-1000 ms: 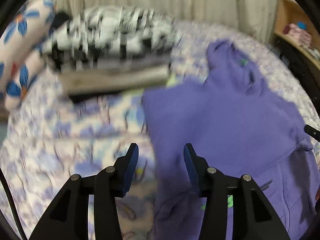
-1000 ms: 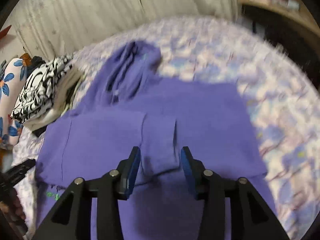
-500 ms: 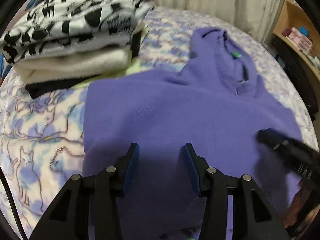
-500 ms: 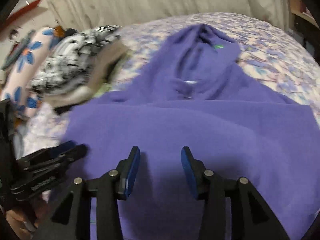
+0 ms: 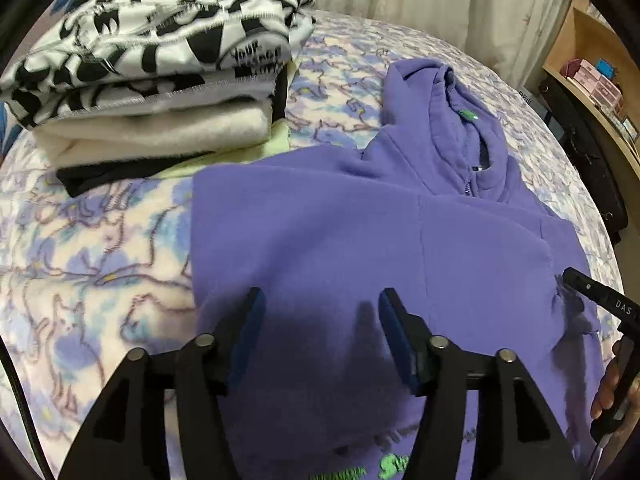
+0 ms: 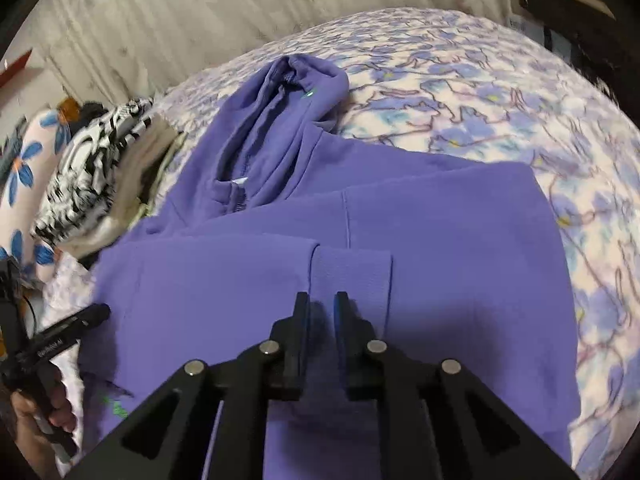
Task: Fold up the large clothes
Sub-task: 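Lay the second sleeve flat over the first and open both grippers, then move both grippers toward the hoodie hem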
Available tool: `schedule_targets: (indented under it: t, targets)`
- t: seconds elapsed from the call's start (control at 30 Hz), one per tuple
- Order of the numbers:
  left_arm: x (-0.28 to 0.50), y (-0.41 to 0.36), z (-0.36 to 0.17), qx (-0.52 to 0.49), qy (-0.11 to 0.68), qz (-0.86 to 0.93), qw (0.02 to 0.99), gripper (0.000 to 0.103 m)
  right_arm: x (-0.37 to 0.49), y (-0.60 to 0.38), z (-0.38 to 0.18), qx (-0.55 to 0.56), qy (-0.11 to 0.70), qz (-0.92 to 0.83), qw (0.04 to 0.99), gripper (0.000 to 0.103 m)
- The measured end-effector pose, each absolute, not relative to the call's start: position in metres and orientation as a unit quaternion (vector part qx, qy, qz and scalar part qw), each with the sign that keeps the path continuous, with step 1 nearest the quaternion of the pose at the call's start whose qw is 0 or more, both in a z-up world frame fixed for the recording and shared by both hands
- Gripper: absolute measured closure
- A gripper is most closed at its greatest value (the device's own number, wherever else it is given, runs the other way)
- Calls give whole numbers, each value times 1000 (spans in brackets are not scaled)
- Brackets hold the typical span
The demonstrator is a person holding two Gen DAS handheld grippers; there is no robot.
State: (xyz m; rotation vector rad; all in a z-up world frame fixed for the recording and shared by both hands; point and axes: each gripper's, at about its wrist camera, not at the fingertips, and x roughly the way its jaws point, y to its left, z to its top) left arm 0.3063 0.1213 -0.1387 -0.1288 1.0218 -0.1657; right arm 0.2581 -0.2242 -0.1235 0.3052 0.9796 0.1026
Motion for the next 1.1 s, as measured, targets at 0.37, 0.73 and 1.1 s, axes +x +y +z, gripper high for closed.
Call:
schedule_targets:
  t: [0.37,0.73,1.1]
  targets:
    - [242,125,-73,-32,453,-68,888,23,194,-216,-68,129,436,64,888,66]
    - [166,113,-36,7,442,-57,895,19,119,-212,-23,93,407,78,905,61]
    - [85,122,-37,16,444,-55,894,19,36,-243,-23,89,402,58,909,46]
